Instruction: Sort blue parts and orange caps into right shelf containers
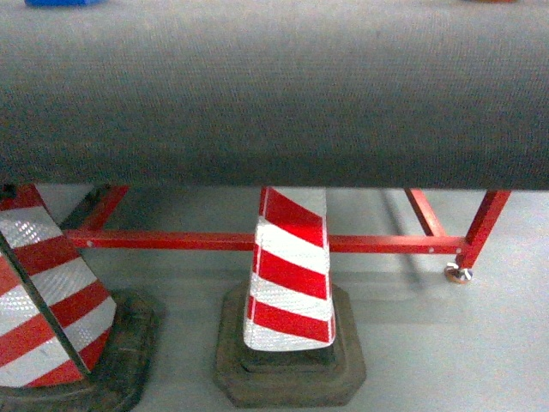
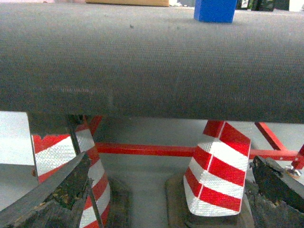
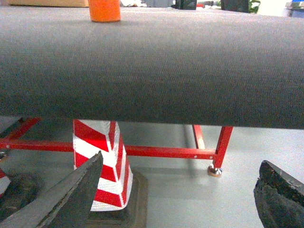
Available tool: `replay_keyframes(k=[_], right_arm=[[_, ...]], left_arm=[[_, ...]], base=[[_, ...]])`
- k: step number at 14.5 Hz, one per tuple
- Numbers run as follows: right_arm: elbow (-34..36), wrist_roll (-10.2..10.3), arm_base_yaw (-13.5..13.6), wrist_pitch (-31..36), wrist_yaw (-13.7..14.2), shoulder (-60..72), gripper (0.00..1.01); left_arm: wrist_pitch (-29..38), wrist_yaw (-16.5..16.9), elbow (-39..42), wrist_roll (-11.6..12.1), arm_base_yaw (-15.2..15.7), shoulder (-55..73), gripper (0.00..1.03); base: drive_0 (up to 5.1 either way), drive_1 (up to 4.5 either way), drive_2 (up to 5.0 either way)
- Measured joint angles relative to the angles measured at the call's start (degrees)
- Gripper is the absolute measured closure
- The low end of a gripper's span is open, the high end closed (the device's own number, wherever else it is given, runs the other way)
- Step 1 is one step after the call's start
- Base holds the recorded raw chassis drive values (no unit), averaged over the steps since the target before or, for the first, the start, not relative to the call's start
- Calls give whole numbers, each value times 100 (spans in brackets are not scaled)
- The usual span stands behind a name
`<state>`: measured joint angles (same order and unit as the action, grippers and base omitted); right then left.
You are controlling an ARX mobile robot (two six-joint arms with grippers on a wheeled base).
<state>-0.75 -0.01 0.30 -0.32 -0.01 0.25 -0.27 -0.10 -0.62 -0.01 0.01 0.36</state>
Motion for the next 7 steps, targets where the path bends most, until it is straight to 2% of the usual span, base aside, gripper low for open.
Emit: replay_keyframes(k=[7], right_arm=[[0,0,0,9,2,0,3]], left_arm=[[2,9,0,2,0,0,5]], base=[[0,0,0]])
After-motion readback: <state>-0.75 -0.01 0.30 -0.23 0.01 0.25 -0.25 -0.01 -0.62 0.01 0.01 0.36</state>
